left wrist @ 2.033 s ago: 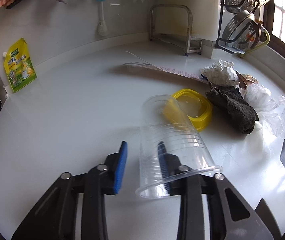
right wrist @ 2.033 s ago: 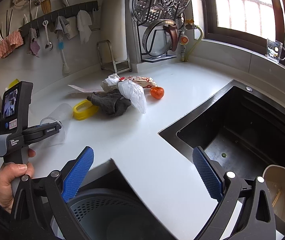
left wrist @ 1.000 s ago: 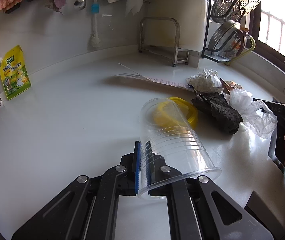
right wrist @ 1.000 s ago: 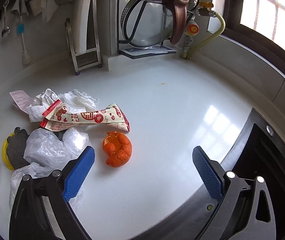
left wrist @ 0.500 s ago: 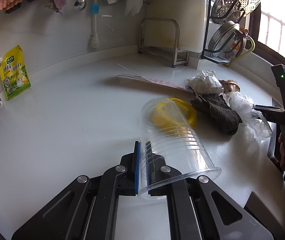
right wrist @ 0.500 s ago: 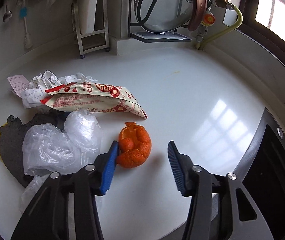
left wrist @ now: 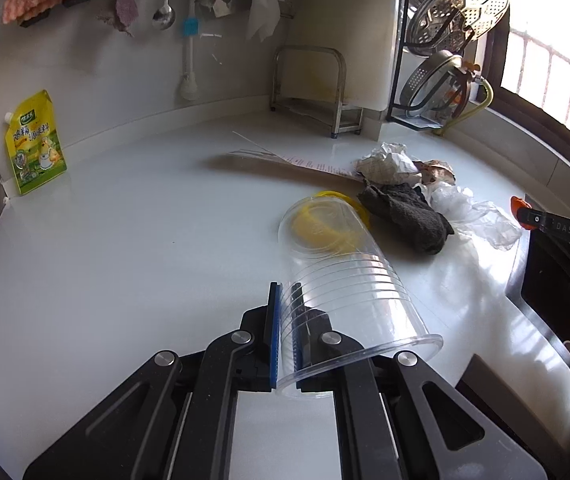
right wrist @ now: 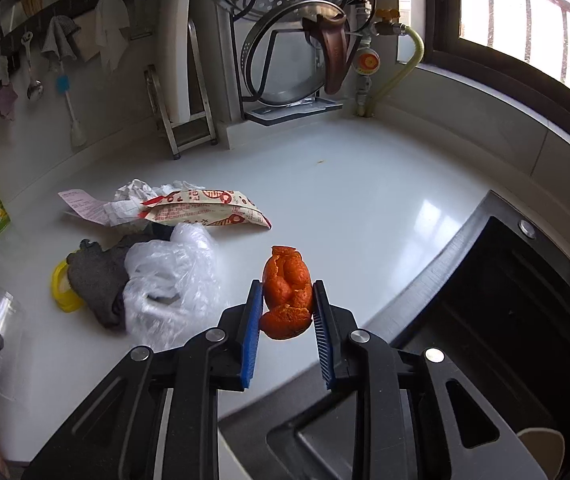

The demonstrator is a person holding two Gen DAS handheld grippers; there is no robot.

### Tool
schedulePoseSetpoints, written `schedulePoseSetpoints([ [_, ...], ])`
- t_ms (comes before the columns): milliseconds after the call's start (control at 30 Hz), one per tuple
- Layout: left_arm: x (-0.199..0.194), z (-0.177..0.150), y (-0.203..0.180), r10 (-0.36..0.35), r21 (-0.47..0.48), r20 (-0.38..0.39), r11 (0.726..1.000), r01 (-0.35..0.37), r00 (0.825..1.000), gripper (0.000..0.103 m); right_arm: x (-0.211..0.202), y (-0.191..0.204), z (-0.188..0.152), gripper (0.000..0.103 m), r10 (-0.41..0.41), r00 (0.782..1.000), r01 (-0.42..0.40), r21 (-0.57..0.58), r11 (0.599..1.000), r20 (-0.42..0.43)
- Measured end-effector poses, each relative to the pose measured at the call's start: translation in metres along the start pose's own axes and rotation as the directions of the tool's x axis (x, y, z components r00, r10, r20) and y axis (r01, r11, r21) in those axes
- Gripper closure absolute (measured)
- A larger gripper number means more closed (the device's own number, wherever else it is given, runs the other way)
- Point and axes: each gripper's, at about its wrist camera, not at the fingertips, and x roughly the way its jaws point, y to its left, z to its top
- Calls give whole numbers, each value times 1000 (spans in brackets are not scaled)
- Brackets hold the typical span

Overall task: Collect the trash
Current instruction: 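Grasp the orange peel with the right tool while the left tool holds the cup, then carry cup and peel over the bin and open both tools to drop them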

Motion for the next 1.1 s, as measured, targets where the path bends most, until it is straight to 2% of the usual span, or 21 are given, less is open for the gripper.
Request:
schedulePoseSetpoints([
  [200, -47, -32, -7, -37, 13, -1, 999, 37, 999, 97, -85, 18, -75, 79, 60, 997, -61, 35, 997, 45],
  [400, -84, -81, -19, -70, 49, -41, 996, 72, 997, 97, -136, 49, -160, 79, 136, 991, -136, 47, 990, 6],
  [667, -104, -134, -39, -91, 82, -104, 992, 99, 990, 97, -150, 78, -228, 79, 164, 983, -165, -2, 986, -80],
  [900, -99, -165, -49, -84, 92, -152, 991, 99, 985, 97, -142, 78, -251, 79, 186, 977, -186, 11, 983, -106],
  [1100, -86, -176, -51, -79, 81, -197, 992, 96, 977, 97, -125, 78, -264, 79, 195, 970, -194, 18, 981, -142],
])
